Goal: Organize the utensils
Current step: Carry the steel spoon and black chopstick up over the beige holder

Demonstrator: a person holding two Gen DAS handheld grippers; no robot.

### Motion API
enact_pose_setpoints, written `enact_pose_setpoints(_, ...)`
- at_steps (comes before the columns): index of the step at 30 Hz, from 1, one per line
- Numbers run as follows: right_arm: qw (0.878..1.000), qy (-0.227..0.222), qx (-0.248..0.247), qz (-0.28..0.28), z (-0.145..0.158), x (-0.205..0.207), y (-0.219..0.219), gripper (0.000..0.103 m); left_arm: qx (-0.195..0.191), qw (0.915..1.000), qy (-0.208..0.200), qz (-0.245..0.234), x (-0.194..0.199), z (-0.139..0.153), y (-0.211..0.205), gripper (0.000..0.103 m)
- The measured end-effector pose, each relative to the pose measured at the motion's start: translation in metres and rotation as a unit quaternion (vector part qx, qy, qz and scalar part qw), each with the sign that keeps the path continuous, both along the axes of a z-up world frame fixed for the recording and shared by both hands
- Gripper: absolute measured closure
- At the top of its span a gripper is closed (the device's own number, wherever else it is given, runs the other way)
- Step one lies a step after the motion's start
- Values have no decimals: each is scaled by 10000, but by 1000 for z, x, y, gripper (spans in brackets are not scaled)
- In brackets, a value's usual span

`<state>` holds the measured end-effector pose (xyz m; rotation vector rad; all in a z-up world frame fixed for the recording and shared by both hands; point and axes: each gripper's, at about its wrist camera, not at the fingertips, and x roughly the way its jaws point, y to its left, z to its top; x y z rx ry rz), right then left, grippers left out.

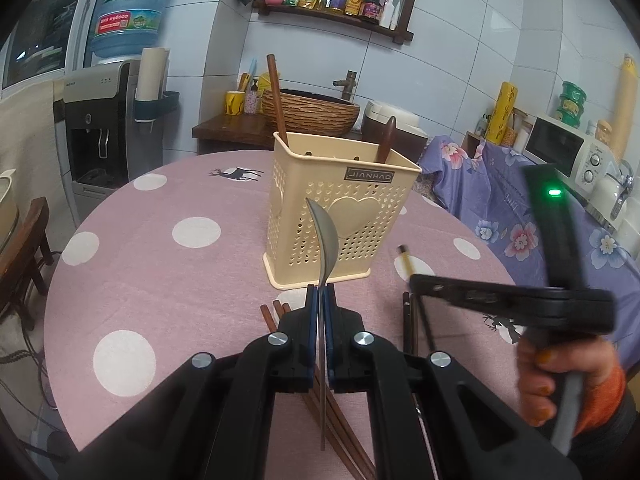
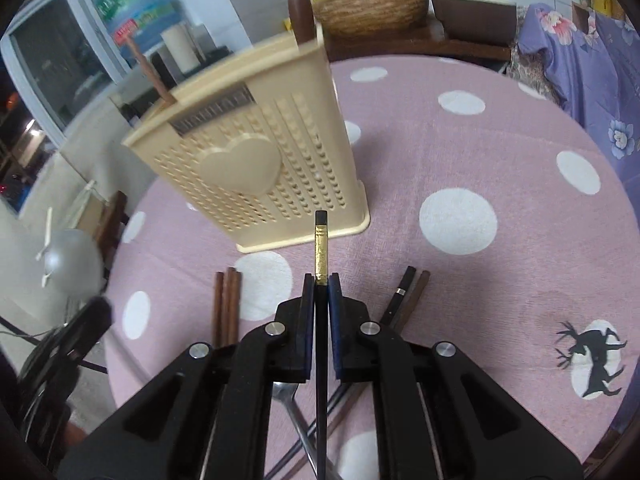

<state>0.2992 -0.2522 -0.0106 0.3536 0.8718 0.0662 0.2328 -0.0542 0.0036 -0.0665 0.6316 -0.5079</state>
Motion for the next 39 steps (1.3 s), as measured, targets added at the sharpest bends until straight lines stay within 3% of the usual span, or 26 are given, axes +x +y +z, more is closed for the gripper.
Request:
enact_pose_setpoints(8,9965,-819,153,118,59,-54,-25,96,-133,9998,-116,89,-4,9,5,98)
enact_pose_setpoints(19,9895,-1406,162,299,112,-95,-24,96,-318,9992,-225,107,0,22,2,98)
enact_pose_setpoints(24,9859,-1636,-71,356,146,-81,-17,96,-422,9975,-550,132,11,52,-2,98)
enact_pose_setpoints(29,9807,-1932,-175,256,191,-55,-16,96,-642,9927,-996,220,36,102,-9,98)
enact_pose_setpoints(34,9678,-2480,-441,-5,245,-31,-13,95,-899,9849,-1422,412,67,149,-18,98)
enact_pose_setpoints(37,9589,-2741,-710,-169,262,-16,-9,95,-1031,9806,-1581,532,84,160,-24,98)
enact_pose_setpoints(39,9572,-2764,-824,-251,263,-4,-5,95,-918,9792,-1687,662,95,160,-33,98)
